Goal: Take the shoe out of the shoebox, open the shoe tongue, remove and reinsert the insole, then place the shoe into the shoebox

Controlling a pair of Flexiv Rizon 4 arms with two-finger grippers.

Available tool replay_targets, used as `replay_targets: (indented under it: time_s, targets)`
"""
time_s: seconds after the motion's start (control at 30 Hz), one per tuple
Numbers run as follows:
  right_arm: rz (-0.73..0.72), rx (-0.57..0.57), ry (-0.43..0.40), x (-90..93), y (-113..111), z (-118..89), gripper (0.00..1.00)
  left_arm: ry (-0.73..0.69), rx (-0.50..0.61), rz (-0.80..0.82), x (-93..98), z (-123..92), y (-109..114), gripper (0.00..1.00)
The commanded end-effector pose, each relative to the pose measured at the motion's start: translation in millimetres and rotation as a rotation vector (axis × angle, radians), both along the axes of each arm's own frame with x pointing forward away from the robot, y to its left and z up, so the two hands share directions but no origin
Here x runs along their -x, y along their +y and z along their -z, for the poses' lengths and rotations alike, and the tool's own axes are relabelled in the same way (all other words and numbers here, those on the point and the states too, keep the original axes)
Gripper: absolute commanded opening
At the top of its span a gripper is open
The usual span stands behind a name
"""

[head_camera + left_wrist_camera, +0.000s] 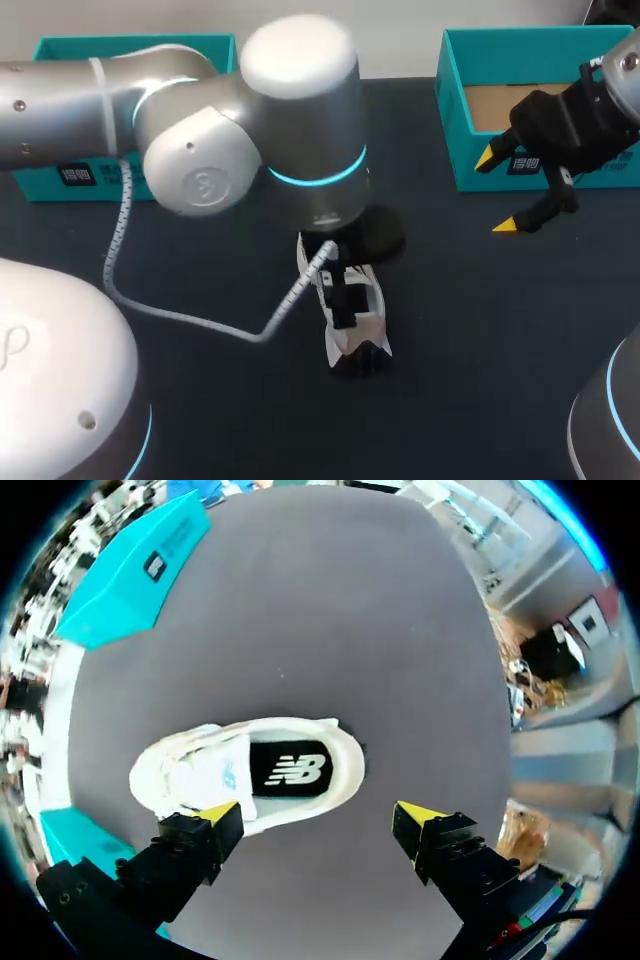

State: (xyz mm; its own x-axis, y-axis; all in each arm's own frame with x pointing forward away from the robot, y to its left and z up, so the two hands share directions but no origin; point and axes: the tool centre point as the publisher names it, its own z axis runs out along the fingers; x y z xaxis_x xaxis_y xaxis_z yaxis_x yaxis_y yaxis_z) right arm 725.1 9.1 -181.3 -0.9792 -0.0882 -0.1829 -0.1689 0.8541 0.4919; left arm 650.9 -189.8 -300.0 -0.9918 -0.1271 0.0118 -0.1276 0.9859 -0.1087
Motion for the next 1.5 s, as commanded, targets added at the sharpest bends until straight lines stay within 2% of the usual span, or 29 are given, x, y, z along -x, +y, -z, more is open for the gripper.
replay_targets:
  time_s: [0.03, 0.23, 0.43, 0.7, 0.93, 1.2, 1.5]
  targets:
    - [0.000, 0.002, 0.002, -1.2, 1.2, 0.9, 1.00, -0.009, -0.090, -0.321, 12.0, 10.7, -15.9, 1.00]
    - [0.000, 0.002, 0.002, -1.2, 1.2, 0.9, 1.00, 0.021, -0.097, -0.284, 26.7, 21.0, -23.1, 1.00]
    - [0.000, 0.002, 0.002, -1.2, 1.2, 0.9, 1.00, 0.003, -0.107, -0.251, 30.1, 31.4, -25.0, 1.00]
    - [0.000, 0.002, 0.002, -1.2, 1.2, 0.9, 1.00, -0.001, -0.074, -0.224, 26.5, 31.8, -23.4, 1.00]
    - [0.000, 0.002, 0.002, -1.2, 1.2, 0.9, 1.00, 0.007, -0.071, -0.172, 18.9, 50.2, -24.3, 1.00]
    - [0.000, 0.002, 0.002, -1.2, 1.2, 0.9, 1.00, 0.000, -0.080, -0.096, 22.1, 69.5, -26.9, 1.00]
    - [0.000, 0.002, 0.002, -1.2, 1.2, 0.9, 1.00, -0.021, -0.099, -0.096, 20.6, 82.2, -31.7, 0.98]
